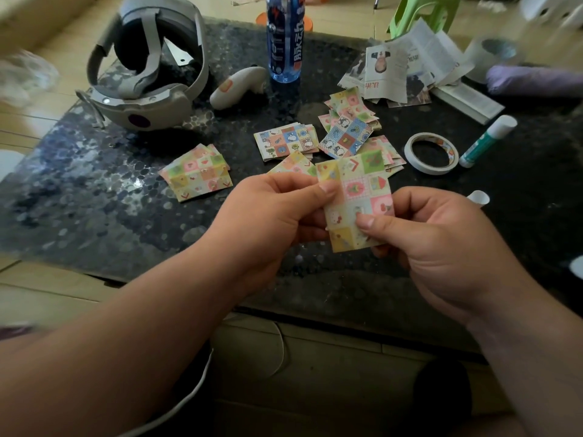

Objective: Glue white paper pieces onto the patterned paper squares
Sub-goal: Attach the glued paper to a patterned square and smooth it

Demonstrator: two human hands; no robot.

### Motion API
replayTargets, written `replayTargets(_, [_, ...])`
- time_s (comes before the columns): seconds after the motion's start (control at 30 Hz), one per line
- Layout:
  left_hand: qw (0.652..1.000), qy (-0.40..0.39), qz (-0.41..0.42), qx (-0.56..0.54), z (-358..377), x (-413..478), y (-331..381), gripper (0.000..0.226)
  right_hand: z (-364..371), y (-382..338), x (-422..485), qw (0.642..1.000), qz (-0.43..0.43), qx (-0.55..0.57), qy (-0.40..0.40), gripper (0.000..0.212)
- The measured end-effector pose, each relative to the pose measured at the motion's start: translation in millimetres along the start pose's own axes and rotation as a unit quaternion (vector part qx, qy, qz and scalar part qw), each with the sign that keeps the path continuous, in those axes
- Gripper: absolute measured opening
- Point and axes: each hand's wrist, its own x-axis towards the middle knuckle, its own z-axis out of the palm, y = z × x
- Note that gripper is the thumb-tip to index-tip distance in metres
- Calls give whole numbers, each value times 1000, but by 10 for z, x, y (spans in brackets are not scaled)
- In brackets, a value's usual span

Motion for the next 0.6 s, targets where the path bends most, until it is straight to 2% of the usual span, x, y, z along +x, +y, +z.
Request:
replayTargets(0.2, [999, 21, 36, -5, 27, 24, -12, 16, 31, -12, -40, 1000, 5, -6, -12, 13])
replayTargets(0.3, [999, 19, 42, 0, 42, 16, -35, 19, 38, -32, -74, 1000, 3, 2, -12, 20])
replayTargets(0.4, [998, 19, 64, 21, 11, -8, -41, 19, 48, -57, -119, 1000, -13, 21, 19, 31])
replayTargets(0.5, [995, 20, 90, 45, -25, -66, -64, 15, 74, -60, -152, 997, -45, 15, 64, 19])
replayTargets(0.6, [994, 6, 87, 59, -61, -144, -116, 8, 120, -37, -178, 995, -68, -23, 76, 14])
